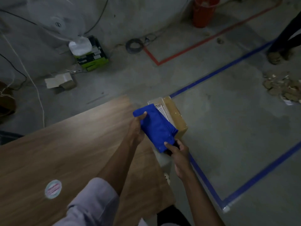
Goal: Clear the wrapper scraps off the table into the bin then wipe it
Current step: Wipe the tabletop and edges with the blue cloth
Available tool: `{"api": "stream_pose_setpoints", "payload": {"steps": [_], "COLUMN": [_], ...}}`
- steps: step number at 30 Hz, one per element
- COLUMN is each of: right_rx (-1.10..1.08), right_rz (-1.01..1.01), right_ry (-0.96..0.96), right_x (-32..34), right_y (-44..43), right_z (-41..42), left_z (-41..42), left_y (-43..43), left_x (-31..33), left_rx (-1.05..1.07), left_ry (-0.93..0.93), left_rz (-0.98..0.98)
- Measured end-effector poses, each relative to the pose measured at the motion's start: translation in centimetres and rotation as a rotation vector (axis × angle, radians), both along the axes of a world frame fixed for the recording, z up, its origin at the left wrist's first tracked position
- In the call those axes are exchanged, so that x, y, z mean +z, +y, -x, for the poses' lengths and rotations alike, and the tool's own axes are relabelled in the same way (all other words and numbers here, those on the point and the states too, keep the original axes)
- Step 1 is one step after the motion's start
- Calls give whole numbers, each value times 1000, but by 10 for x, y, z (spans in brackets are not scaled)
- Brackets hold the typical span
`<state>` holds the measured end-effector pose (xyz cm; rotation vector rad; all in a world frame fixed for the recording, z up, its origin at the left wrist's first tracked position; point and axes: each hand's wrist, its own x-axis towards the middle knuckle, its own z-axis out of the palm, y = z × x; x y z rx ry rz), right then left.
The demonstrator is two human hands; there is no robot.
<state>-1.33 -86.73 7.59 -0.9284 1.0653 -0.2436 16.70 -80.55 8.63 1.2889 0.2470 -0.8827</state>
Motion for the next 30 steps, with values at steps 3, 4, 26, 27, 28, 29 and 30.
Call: {"api": "stream_pose_setpoints", "payload": {"steps": [3, 4, 26, 27, 28, 29, 30], "right_rx": [-16, -18, 267, 269, 271, 280, 296], "right_rz": [22, 35, 647, 658, 664, 663, 662], "right_ry": [76, 102, 573, 565, 559, 553, 546], "right_x": [-37, -53, -223, -225, -228, -230, -229], "right_y": [-25, -35, -54, -54, -56, -59, -63], "right_z": [-20, -28, -99, -99, -100, -100, -100], "left_z": [-25, -36, -49, -49, -50, -51, -51], "left_y": [-38, -51, -117, -120, -123, -125, -124], "left_x": [-35, -53, -283, -287, -289, -289, -290], "left_rx": [-15, -38, -1222, -1276, -1294, -1292, -1299], "left_ry": [27, 9, -1394, -1381, -1357, -1325, -1317], "left_rz": [-77, -103, -1179, -1212, -1227, -1210, -1183]}}
